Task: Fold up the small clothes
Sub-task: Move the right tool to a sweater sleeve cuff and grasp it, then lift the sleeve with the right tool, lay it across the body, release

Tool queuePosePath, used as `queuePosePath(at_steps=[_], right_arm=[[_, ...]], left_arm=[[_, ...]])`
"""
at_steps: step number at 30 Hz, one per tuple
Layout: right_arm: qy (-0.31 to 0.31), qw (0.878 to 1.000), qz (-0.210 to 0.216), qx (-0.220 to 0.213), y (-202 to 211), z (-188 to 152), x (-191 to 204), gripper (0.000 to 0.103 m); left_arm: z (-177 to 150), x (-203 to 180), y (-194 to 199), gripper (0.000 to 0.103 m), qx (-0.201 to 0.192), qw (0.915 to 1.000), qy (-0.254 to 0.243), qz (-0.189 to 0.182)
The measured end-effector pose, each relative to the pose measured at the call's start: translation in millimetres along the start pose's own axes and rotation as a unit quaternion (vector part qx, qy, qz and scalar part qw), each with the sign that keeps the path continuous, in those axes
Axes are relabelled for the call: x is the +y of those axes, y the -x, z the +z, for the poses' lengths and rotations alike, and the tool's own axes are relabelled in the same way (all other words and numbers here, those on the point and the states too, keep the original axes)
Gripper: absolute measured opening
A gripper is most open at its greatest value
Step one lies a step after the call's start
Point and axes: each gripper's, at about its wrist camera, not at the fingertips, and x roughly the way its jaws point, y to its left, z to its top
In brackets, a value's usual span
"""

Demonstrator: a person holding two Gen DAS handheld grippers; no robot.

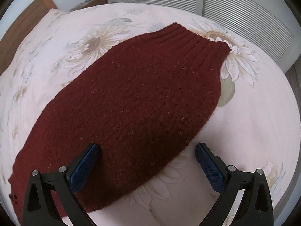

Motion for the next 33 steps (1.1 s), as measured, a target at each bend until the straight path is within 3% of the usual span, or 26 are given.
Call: queuePosePath(at_steps=[1, 3, 4, 5, 6, 12, 18, 25, 33], right_arm=[[0.003, 1.000, -0.002, -0.001, 1.4, 0.7, 0.5, 0.080], [0.008, 1.000, 0.005, 0.000, 5.8, 2.8, 2.0, 0.049], [0.011, 1.000, 0.009, 0.001, 8.7, 3.0, 1.3, 0.041], [0.013, 1.000, 0.019, 0.001, 11.8, 4.0, 1.7, 0.020], [0.015, 0.999, 0.032, 0.002, 15.5, 4.7, 2.7, 0.014], [0.079, 0.996, 0.031, -0.026, 48.9, -1.3, 28.3, 0.011], [0.155, 0.984, 0.053, -0.062, 101.5, -15.2, 73.6, 0.010], [0.237, 0.962, 0.103, -0.089, 156.9, -45.4, 153.4, 0.010], [0.307, 0.935, 0.155, -0.088, 196.8, -88.1, 238.1, 0.010]], left_arm=[[-0.5, 0.1, -0.8, 0.102, 0.001, 1.0000, 0.001, 0.000], [0.0, 1.0, -1.9, 0.102, 0.002, 1.0000, 0.002, 0.000], [-0.5, 1.2, -2.4, 0.102, 0.001, 1.0000, 0.002, 0.000], [-1.2, 1.2, -2.4, 0.102, 0.001, 1.0000, 0.002, -0.001], [-1.1, 0.5, -2.7, 0.102, 0.001, 1.0000, 0.001, -0.001], [-0.5, -2.9, -2.8, 0.102, -0.001, 0.9999, -0.011, -0.005], [6.5, -4.5, -1.9, 0.102, -0.010, 0.9995, -0.019, -0.023], [16.6, 0.8, -2.5, 0.102, -0.021, 0.9991, -0.020, -0.033], [21.2, 11.8, -4.1, 0.102, -0.032, 0.9988, -0.013, -0.034]])
